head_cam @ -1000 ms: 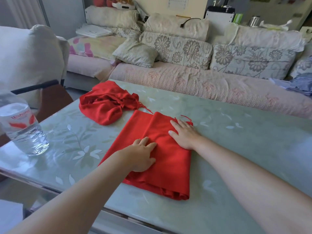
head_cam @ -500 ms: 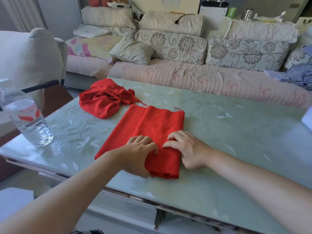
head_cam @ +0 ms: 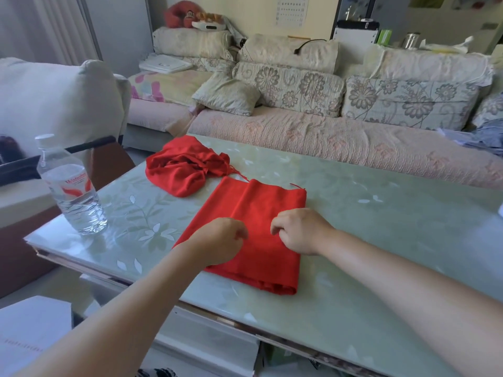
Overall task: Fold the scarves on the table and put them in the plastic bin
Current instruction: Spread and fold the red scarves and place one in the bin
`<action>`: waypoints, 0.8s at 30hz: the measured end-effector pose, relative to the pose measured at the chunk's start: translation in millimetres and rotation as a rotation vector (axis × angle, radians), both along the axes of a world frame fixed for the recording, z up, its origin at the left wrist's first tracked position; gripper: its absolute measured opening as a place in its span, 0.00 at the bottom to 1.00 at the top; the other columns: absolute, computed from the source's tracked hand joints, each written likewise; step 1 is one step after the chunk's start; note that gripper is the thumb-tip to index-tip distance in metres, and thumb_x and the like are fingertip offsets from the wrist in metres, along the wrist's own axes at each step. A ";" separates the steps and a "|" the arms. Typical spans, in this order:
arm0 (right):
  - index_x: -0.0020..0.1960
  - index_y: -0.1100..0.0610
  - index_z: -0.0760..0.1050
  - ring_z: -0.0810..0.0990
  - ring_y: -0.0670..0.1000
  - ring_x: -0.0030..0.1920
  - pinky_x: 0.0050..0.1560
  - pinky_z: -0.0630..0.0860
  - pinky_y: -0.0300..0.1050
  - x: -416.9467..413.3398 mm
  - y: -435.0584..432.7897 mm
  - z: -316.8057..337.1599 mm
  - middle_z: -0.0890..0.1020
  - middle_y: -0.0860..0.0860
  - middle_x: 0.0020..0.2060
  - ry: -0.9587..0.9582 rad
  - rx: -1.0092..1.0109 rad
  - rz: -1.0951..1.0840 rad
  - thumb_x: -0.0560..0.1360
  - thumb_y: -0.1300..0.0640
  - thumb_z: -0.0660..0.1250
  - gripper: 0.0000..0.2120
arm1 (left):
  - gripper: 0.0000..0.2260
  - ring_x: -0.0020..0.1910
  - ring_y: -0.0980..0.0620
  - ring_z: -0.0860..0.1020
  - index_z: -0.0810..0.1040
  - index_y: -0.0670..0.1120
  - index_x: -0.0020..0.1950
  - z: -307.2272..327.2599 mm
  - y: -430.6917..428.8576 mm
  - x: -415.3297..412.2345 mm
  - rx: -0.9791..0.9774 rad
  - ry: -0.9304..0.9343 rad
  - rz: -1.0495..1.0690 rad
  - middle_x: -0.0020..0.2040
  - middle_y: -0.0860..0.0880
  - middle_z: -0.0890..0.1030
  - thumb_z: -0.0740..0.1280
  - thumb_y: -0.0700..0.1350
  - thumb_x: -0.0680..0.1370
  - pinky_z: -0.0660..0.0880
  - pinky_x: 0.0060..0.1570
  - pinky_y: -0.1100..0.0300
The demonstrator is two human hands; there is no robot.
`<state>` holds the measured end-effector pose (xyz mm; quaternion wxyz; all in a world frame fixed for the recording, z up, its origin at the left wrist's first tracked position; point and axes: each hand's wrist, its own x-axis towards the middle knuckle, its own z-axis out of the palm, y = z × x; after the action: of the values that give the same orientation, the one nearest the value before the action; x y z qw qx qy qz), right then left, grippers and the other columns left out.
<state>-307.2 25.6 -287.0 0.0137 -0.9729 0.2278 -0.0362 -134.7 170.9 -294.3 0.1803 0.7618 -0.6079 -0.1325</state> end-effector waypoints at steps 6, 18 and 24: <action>0.75 0.47 0.66 0.68 0.55 0.71 0.70 0.66 0.52 81.9 -19.6 -9.0 0.68 0.51 0.72 0.164 0.020 -0.049 0.76 0.63 0.57 0.28 | 0.11 0.55 0.44 0.76 0.77 0.46 0.57 -11.7 -8.7 21.9 -0.017 -0.071 0.285 0.54 0.46 0.76 0.62 0.47 0.77 0.73 0.53 0.54; 0.69 0.46 0.72 0.75 0.55 0.65 0.60 0.72 0.49 153.3 -72.3 -28.2 0.75 0.50 0.65 0.174 -0.146 -0.014 0.81 0.60 0.54 0.21 | 0.14 0.57 0.43 0.76 0.74 0.42 0.58 -12.3 -26.5 40.7 0.216 -0.181 0.254 0.58 0.43 0.78 0.65 0.50 0.78 0.68 0.46 0.56; 0.75 0.48 0.65 0.77 0.57 0.64 0.58 0.76 0.53 199.6 -74.7 -25.8 0.71 0.52 0.69 0.134 -0.267 0.060 0.81 0.64 0.52 0.24 | 0.25 0.63 0.42 0.72 0.68 0.40 0.66 -17.0 -8.5 78.5 0.282 -0.216 0.468 0.64 0.41 0.71 0.67 0.55 0.77 0.71 0.54 0.52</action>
<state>-107.6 -49.1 -312.8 -0.1301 -0.9727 0.1923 -0.0008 -56.1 162.4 -311.3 0.0326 0.9085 -0.4071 -0.0884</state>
